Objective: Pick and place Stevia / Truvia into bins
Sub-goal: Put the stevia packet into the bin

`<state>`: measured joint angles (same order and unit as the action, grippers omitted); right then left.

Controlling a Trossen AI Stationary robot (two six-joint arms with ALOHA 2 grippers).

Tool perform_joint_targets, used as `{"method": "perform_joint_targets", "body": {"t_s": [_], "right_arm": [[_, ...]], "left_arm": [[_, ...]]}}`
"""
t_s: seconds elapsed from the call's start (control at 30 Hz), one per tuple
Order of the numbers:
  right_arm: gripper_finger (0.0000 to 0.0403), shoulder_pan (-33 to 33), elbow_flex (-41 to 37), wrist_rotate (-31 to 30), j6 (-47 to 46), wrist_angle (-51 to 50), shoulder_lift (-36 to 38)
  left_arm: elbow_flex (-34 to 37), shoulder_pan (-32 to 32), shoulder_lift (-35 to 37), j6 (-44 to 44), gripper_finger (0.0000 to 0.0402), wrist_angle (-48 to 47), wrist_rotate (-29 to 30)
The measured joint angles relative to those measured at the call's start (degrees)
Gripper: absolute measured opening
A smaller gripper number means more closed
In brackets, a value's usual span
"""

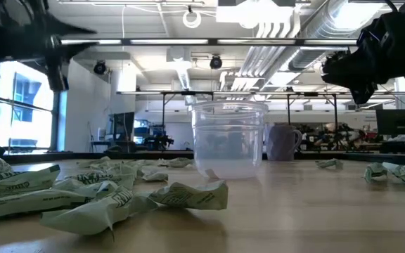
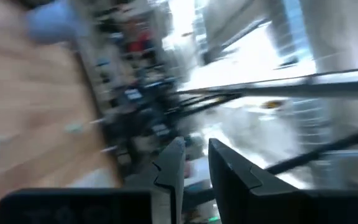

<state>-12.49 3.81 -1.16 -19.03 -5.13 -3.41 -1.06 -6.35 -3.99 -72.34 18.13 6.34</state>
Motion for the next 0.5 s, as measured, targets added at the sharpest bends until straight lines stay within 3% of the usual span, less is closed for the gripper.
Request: {"method": "perform_joint_targets", "body": {"t_s": [0.1,0.2,0.27,0.37,0.5], "right_arm": [[0.0108,-0.02,-0.01,-3.52,6.54,0.0,-0.01],[0.0108,0.0,0.01,-7.31,7.06,0.16,-0.01],[0.0108,-0.01,-0.01,-10.01,-0.09,2.62,-0.03],[0.0108,-0.02,0.01,-11.92,-18.4,8.2,0.05],[0.0108,-0.31,-0.01,-18.27,-28.26,20.01,0.02]], "left_arm": [[0.0,0.0,0.0,0.53,0.0106,7.16,4.88],[0.0,0.0,-0.02,3.94,0.0106,13.4,11.35],[-0.09,-0.02,0.0,6.11,0.0106,16.72,14.83],[-0.12,-0.02,-0.02,7.64,0.0106,18.55,17.85],[-0.78,-0.02,-0.02,7.66,0.0106,15.41,18.94]]}}
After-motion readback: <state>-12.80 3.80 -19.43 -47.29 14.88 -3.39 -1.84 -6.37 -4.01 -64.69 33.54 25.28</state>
